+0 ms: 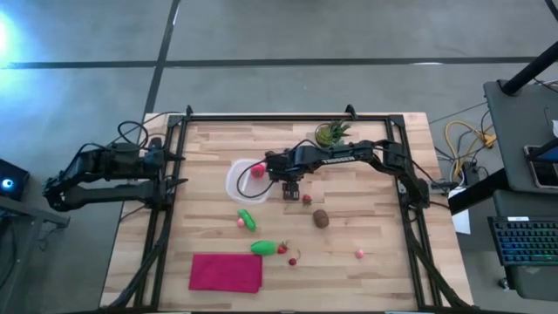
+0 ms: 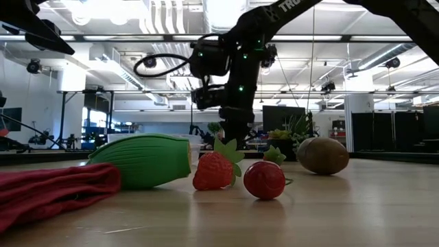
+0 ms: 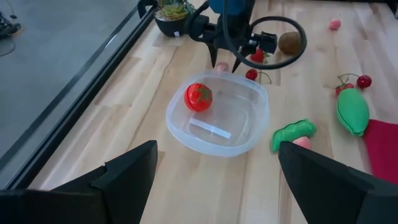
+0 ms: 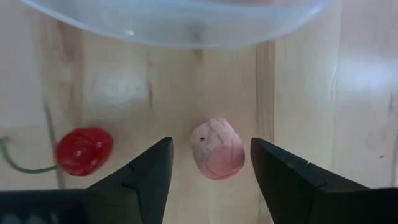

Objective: Pick and placing Produce into tupperware
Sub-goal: Put the top pink peach into the transparent bin

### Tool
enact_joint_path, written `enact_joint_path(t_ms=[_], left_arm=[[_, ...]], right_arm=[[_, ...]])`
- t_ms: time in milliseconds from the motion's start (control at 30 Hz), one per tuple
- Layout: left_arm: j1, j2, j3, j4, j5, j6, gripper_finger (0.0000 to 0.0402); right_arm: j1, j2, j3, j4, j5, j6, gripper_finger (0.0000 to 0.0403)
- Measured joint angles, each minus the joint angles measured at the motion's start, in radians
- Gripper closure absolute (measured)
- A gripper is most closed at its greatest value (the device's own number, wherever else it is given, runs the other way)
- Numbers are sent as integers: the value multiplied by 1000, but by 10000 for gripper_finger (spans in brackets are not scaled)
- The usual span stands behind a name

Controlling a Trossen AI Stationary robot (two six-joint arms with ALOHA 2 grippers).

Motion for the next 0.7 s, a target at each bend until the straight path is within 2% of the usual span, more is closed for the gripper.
enact_joint_path(t_ms=[467,700], left_arm=[[0,0,0,2,0,-1,82],[0,0,0,2,0,-1,82]], right_arm=[[0,0,-27,68,0,19,289],[3,1,-9,37,0,19,301]])
